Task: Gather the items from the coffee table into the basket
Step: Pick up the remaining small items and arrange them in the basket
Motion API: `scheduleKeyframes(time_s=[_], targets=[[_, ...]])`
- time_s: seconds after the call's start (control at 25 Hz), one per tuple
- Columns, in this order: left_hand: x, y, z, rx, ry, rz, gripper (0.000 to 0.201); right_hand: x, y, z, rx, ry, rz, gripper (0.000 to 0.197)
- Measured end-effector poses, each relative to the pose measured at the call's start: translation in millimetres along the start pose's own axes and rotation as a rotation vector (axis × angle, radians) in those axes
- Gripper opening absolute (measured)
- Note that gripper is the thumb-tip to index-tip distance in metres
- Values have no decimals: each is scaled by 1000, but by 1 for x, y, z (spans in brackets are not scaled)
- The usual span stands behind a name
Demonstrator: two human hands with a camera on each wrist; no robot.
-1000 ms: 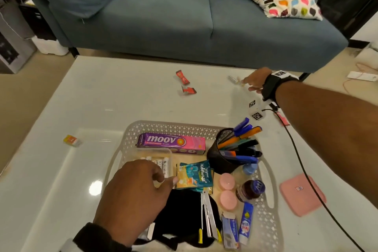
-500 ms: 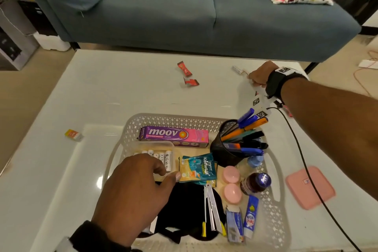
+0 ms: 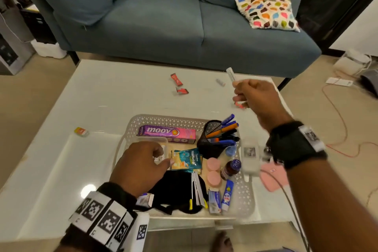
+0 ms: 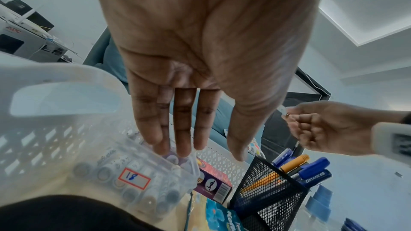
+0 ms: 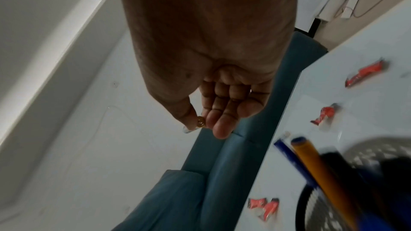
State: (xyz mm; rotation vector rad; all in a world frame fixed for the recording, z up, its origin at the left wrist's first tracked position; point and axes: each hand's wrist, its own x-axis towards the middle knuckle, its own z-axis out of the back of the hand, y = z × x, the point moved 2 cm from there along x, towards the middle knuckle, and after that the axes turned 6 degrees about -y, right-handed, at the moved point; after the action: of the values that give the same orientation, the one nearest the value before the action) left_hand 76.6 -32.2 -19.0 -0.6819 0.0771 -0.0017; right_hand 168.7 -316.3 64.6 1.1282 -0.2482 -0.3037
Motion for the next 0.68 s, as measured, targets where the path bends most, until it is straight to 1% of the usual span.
scheduleKeyframes(time_s=[0.08, 0.16, 0.28, 0.36, 0.48, 0.52, 0.6, 0.68], targets=[[2, 0, 1, -101, -20, -61, 25, -58, 9, -2, 112, 16, 4, 14], [3, 2, 4, -217, -42, -69, 23, -108, 10, -16, 169, 70, -24, 11], [2, 3, 9, -275, -36, -71, 9, -154, -7, -51, 177, 157, -90, 11], [3, 4, 12, -269, -29, -75, 11, -168, -23, -75, 182, 220, -125, 10], [6, 6, 13, -319, -4, -38, 26, -173, -37, -101, 197, 253, -148, 13], [6, 7, 13, -343, 3, -29, 28, -173, -40, -107, 211, 256, -152, 14], [7, 6, 13, -381, -7, -33, 27, -172, -39, -116, 240, 250, -149, 15], [9, 7, 13, -437, -24, -17, 21, -172, -38, -122, 272, 245, -150, 15]])
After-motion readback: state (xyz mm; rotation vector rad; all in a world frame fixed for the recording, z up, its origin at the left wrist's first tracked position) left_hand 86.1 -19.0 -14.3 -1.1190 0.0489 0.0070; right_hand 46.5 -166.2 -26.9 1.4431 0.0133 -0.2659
